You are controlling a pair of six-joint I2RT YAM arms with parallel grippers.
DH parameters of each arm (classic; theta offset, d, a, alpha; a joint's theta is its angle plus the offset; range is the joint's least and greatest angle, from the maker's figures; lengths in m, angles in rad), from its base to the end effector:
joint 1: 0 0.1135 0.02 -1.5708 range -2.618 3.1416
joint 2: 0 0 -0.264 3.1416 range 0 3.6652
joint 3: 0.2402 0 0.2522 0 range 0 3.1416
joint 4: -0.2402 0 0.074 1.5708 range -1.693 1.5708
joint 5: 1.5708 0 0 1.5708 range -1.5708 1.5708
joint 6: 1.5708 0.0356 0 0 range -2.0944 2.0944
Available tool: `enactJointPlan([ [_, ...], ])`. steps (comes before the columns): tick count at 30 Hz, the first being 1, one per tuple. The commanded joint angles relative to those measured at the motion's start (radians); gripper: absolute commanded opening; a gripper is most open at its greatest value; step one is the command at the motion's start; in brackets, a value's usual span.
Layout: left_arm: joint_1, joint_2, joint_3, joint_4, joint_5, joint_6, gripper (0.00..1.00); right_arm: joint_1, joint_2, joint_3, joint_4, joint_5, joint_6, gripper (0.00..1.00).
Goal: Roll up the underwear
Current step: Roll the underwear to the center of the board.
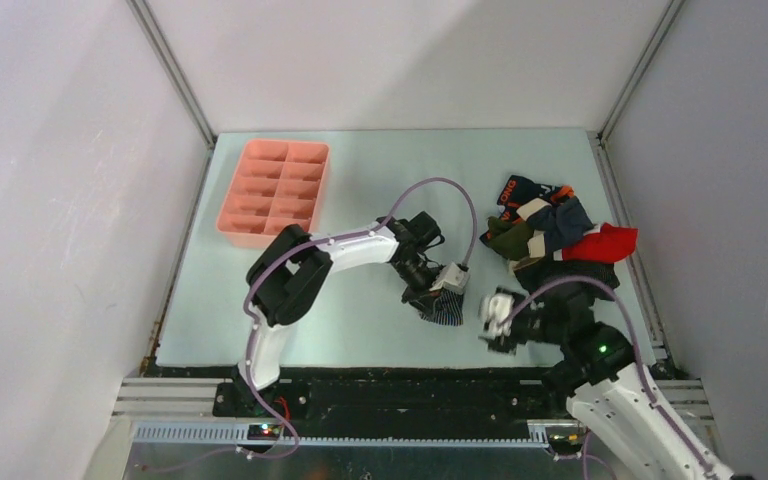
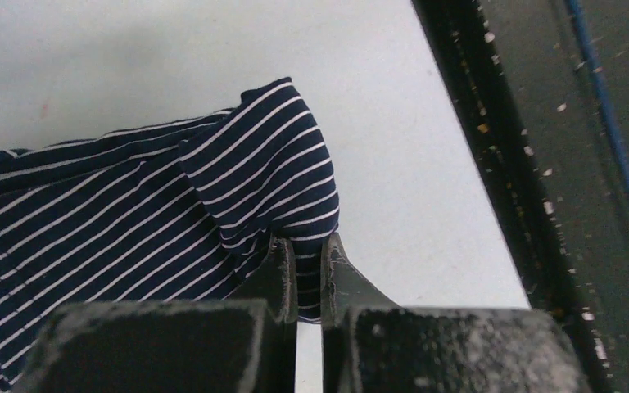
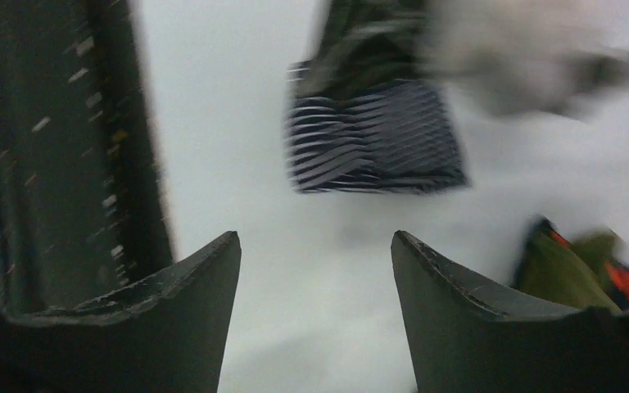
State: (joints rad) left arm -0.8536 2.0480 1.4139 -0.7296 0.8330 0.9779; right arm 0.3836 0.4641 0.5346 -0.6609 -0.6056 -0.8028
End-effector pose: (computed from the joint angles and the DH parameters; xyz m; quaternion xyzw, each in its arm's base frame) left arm 0.2393 -0.3145 0.1554 0.7468 0.5210 -0.3958 0.1193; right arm 0.0943 0.0599 0.2513 -0.5871 0.6198 0.1638 0.4943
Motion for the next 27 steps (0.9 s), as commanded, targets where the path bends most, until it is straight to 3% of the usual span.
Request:
enactJointPlan([
  [1,-0.016,0.081,0.018,-0.193,0.136,-0.060,0.00,0.287,-0.035,-0.110,0.066,0.225,-0.176,0.70],
  [2,-0.011,0.088,0.022,-0.208,0.145,-0.069,0.00,0.361,-0.012,-0.135,0.091,0.250,-0.184,0.70],
  [7,0.005,0.154,0.080,-0.287,0.210,-0.079,0.00,0.495,0.121,-0.197,0.351,0.371,-0.128,0.71],
  [18,0.035,0.187,0.112,-0.278,0.302,-0.155,0.00,0.545,0.386,-0.234,0.573,0.370,-0.119,0.67],
  [20,0.039,0.192,0.122,-0.280,0.308,-0.161,0.00,0.549,0.417,-0.227,0.576,0.363,-0.105,0.64],
  [25,0.059,0.213,0.152,-0.314,0.331,-0.160,0.00,0.550,0.484,-0.193,0.532,0.341,-0.048,0.41],
  [27,0.071,0.225,0.167,-0.335,0.348,-0.152,0.00,0.549,0.499,-0.190,0.522,0.335,-0.030,0.37],
])
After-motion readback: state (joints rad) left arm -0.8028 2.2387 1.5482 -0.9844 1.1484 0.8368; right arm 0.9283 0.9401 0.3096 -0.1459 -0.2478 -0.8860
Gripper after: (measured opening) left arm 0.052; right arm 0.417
